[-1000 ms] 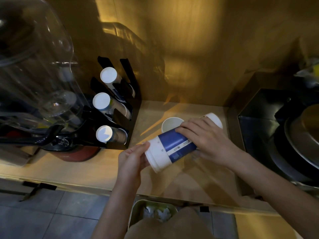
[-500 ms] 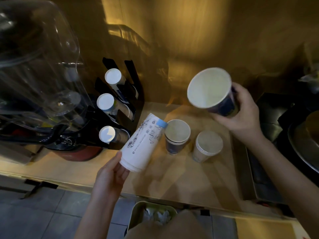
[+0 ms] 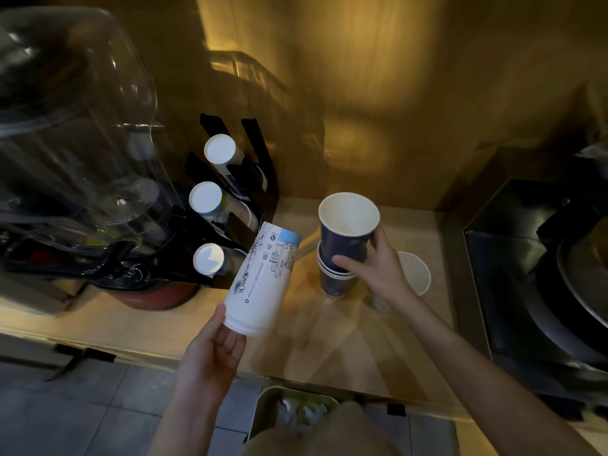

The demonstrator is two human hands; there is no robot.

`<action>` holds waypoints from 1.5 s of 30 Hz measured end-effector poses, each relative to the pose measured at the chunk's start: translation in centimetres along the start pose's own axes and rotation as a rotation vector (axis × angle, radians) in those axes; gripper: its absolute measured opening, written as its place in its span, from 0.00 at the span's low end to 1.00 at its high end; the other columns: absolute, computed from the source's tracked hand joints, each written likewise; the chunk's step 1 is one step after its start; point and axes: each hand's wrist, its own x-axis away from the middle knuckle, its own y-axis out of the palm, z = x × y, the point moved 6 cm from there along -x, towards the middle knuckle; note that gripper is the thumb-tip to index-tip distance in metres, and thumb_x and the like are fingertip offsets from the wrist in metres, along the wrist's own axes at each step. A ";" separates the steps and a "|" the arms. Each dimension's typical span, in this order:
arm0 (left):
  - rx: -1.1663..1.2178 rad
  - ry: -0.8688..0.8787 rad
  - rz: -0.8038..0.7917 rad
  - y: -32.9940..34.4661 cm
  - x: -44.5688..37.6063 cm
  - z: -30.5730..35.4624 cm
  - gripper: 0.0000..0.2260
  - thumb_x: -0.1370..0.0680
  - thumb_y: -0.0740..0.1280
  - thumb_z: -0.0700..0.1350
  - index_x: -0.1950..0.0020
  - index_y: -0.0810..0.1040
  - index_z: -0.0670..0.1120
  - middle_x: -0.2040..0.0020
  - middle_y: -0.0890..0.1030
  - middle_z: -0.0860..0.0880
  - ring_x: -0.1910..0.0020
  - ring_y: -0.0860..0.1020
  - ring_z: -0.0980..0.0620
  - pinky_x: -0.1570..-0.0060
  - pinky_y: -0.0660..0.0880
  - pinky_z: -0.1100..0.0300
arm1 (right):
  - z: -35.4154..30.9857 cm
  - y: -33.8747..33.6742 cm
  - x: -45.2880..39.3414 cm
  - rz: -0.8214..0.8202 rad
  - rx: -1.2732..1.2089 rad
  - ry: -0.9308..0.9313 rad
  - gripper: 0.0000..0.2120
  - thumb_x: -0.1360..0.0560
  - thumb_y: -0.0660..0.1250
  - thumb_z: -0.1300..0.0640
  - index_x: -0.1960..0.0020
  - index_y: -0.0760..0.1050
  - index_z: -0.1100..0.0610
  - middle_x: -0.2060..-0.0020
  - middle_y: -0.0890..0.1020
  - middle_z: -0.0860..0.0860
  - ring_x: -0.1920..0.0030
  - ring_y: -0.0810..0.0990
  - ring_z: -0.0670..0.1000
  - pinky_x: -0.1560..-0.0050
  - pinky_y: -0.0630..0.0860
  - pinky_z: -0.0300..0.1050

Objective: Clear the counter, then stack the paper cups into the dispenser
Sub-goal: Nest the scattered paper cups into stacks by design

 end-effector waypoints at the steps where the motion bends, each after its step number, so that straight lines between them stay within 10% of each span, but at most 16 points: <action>1: -0.003 0.002 0.002 0.0 0.1 0.0 0.21 0.22 0.60 0.42 0.72 0.84 0.46 0.69 0.86 0.52 0.70 0.83 0.60 0.73 0.78 0.68 | 0.3 0.2 0.0 -0.013 0.006 0.008 0.38 0.37 0.77 0.57 0.33 0.61 0.51 0.41 0.71 0.43 0.40 0.69 0.44 0.44 0.68 0.39; 18: -0.257 0.169 -0.135 3.5 1.2 0.8 0.06 0.24 0.63 0.43 0.53 0.80 0.45 0.62 0.86 0.51 0.64 0.84 0.58 0.66 0.80 0.67 | 0.3 -0.7 1.1 -0.140 0.096 0.088 0.48 0.35 0.74 0.62 0.25 0.47 0.51 0.25 0.55 0.51 0.26 0.55 0.50 0.33 0.59 0.39; 23: -0.485 0.394 -0.235 6.7 2.9 1.2 0.06 0.30 0.66 0.43 0.60 0.81 0.43 0.68 0.85 0.51 0.67 0.81 0.56 0.68 0.79 0.65 | -3.4 -1.3 2.9 -0.207 -0.672 0.191 0.35 0.46 0.70 0.57 0.39 0.69 0.50 0.42 0.75 0.52 0.49 0.77 0.48 0.58 0.74 0.37; 29: -0.529 0.441 -0.308 9.5 3.9 -0.1 0.05 0.29 0.66 0.42 0.58 0.81 0.44 0.68 0.85 0.52 0.66 0.81 0.59 0.66 0.79 0.65 | -2.3 -3.2 5.0 -0.233 -0.598 0.198 0.18 0.39 0.72 0.59 0.50 0.75 0.54 0.63 0.86 0.47 0.64 0.84 0.46 0.71 0.79 0.41; 37: -0.745 0.292 -0.487 11.6 3.1 -3.1 0.48 0.51 0.76 0.62 0.33 0.63 0.59 0.37 0.72 0.57 0.39 0.71 0.62 0.54 0.74 0.71 | 1.5 -6.3 6.7 -0.080 -0.825 0.312 0.42 0.58 0.83 0.47 0.48 0.76 0.60 0.57 0.86 0.55 0.57 0.85 0.53 0.65 0.82 0.49; 45: -0.785 0.298 -0.518 16.2 2.2 -4.4 0.42 0.48 0.72 0.58 0.34 0.70 0.48 0.42 0.78 0.53 0.44 0.77 0.58 0.55 0.75 0.70 | 2.1 -8.5 8.2 -0.272 -0.442 0.278 0.37 0.50 0.80 0.53 0.43 0.75 0.56 0.51 0.83 0.52 0.52 0.82 0.51 0.55 0.79 0.42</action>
